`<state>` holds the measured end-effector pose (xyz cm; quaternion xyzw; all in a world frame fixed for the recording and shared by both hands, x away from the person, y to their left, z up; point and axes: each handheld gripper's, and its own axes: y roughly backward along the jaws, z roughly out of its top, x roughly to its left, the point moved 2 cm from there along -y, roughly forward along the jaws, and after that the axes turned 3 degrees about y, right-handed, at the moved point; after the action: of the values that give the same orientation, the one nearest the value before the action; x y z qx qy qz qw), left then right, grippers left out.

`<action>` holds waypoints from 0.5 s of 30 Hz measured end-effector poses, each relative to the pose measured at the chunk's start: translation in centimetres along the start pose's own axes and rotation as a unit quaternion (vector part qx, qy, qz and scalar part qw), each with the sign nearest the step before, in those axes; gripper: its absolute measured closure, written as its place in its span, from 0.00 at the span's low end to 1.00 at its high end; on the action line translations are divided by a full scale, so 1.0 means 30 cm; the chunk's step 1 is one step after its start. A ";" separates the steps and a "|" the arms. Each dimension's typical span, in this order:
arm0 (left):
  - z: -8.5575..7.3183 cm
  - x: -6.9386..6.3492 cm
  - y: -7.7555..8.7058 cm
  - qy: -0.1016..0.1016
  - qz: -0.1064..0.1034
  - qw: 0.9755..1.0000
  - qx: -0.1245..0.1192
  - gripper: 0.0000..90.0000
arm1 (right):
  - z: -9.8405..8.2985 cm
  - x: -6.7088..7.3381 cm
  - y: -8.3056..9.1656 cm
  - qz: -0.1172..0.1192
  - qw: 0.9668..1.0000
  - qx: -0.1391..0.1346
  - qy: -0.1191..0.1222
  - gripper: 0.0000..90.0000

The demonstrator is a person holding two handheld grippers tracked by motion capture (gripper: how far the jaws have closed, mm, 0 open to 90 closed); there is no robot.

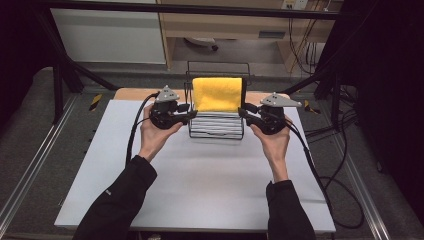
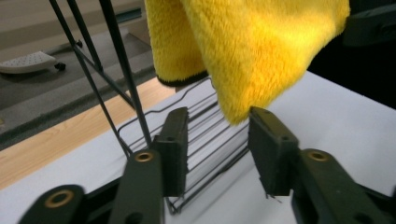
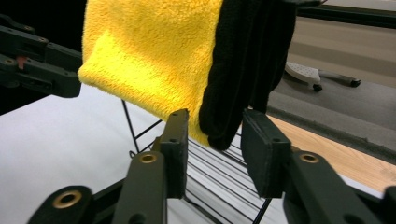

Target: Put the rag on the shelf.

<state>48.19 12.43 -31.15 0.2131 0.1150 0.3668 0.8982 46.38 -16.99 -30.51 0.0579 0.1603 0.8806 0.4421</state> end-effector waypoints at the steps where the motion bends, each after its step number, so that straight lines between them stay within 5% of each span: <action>1: -0.009 0.000 0.005 0.000 -0.001 1.000 0.002 0.57 | 0.000 0.002 0.010 0.001 1.000 -0.001 0.000 0.63; 15: -0.230 0.036 0.091 0.008 -0.007 0.999 0.037 0.25 | -0.096 0.032 0.081 0.033 0.999 0.038 -0.011 0.22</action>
<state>44.79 16.99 -36.01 0.2427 0.1374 0.3579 0.8911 43.25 -18.26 -32.45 0.0894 0.1868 0.8874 0.4119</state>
